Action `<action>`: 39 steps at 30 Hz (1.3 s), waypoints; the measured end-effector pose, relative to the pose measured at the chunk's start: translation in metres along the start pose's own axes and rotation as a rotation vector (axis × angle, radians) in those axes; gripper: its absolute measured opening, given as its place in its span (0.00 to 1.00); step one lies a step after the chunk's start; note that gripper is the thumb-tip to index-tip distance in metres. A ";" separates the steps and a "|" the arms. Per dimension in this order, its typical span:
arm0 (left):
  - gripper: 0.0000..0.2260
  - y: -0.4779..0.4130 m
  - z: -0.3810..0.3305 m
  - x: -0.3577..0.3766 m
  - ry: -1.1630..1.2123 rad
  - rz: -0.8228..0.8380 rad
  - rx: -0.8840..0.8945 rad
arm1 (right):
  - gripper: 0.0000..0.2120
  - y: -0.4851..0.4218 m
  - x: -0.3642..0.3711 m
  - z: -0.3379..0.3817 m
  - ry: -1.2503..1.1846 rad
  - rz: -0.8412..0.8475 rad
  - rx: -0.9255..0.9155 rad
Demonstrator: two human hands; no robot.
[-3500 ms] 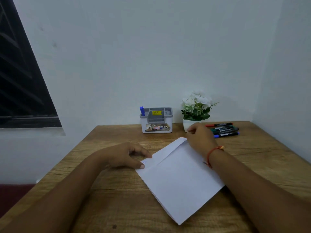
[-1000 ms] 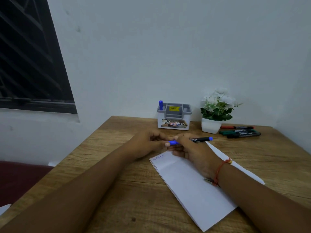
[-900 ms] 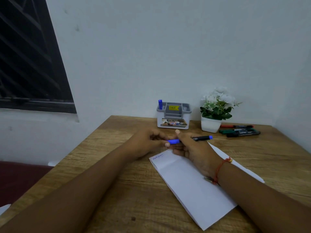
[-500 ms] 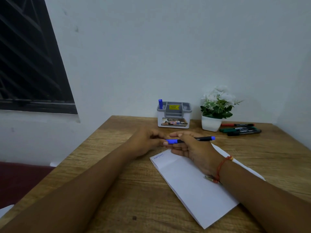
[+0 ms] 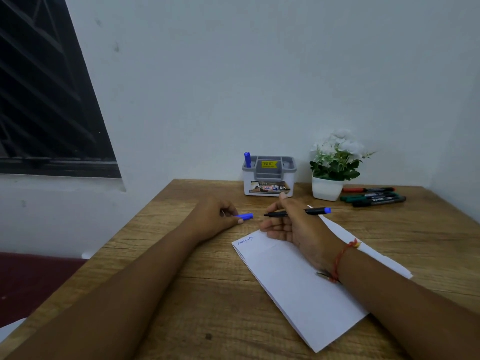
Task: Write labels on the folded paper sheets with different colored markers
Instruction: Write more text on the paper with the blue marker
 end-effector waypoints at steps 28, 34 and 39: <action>0.22 0.023 -0.024 0.022 0.139 0.523 0.082 | 0.07 0.006 0.002 0.010 0.522 -0.109 -0.168; 0.22 0.023 -0.026 0.021 0.123 0.531 0.091 | 0.06 0.005 0.003 0.014 0.637 -0.056 -0.122; 0.23 0.023 -0.024 0.023 0.144 0.537 0.088 | 0.05 0.001 0.000 0.011 0.589 -0.078 -0.119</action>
Point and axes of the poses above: each hand's wrist, its own y-axis away from the middle knuckle, its own x-axis out of the palm, z = x × y, the point moved 8 cm from there along -y, towards the middle knuckle, and after that the axes turned 1 degree about y, right-handed, at the moved point
